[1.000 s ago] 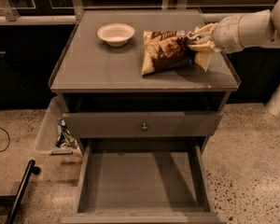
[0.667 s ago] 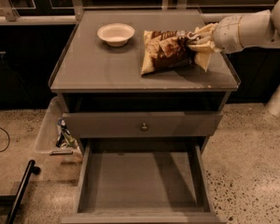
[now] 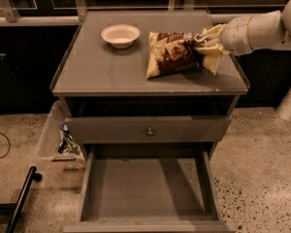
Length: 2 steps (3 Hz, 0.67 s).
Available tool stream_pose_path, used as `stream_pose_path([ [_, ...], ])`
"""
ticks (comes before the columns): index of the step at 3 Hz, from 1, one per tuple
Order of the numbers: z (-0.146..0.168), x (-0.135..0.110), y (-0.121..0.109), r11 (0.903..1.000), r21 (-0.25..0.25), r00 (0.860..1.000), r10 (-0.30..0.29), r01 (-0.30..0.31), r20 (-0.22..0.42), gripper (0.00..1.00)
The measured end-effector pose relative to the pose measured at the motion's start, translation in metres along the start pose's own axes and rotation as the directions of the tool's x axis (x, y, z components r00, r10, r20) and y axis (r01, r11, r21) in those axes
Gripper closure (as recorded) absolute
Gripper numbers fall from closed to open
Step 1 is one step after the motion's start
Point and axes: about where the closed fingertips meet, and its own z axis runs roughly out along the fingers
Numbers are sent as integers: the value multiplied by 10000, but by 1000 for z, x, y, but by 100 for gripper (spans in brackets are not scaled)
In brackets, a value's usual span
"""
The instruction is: Pick brown chip bag from middle drawer and place on counter
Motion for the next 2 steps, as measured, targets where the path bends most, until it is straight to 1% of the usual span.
stream_pose_path([
  [1, 0, 0, 0, 10000, 0, 10000, 0, 0, 0, 11],
  [2, 0, 0, 0, 10000, 0, 10000, 0, 0, 0, 0],
])
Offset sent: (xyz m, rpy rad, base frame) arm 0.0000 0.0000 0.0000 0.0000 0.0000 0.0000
